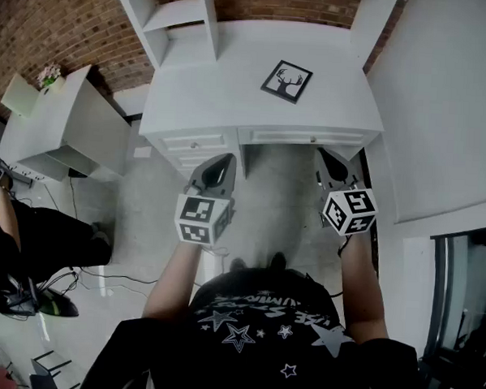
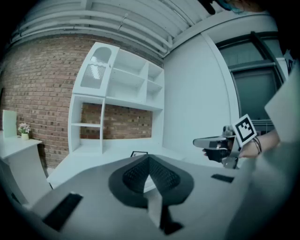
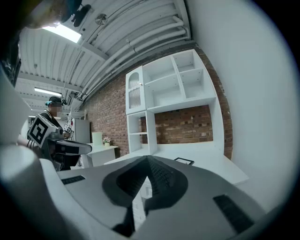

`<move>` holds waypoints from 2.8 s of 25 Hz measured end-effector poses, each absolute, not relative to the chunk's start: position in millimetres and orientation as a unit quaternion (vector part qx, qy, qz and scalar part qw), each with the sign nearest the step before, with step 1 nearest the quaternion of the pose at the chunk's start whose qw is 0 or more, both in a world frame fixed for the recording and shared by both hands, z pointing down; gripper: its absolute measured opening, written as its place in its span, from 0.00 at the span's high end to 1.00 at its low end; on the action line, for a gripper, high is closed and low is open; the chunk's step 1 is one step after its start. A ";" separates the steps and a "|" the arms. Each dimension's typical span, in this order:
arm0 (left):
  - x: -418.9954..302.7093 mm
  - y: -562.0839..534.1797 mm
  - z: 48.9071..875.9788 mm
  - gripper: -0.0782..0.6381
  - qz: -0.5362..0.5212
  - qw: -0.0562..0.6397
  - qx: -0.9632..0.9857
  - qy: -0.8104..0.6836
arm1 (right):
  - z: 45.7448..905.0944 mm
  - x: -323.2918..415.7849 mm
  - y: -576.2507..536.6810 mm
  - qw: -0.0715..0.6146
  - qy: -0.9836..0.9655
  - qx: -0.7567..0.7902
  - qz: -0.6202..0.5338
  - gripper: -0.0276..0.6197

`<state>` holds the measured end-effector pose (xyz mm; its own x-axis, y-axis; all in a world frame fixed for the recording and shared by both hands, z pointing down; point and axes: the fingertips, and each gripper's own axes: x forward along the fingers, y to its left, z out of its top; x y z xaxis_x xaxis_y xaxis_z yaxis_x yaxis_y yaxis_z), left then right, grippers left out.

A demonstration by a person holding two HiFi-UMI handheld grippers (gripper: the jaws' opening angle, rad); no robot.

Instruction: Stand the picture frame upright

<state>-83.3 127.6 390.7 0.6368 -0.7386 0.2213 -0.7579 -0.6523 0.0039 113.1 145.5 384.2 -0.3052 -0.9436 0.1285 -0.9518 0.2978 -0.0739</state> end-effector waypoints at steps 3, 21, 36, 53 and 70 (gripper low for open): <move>-80.4 126.8 394.1 0.87 0.106 0.055 0.900 -0.418 | 389.4 114.4 145.8 0.036 -0.805 0.588 0.071 0.94; -51.6 142.9 426.6 0.87 0.143 0.074 0.878 -0.451 | 440.8 117.4 150.0 0.085 -0.844 0.522 0.093 0.94; -27.6 123.0 442.8 0.87 0.136 0.107 0.867 -0.468 | 463.2 153.7 118.5 0.065 -0.823 0.542 0.155 0.94; 15.1 -45.2 463.3 0.87 0.152 0.134 0.889 -0.410 | 500.4 199.6 -27.0 0.079 -0.767 0.594 0.232 0.94; 32.7 -184.3 499.4 0.87 0.224 0.180 0.908 -0.305 | 534.8 215.9 -145.8 0.092 -0.661 0.670 0.324 0.94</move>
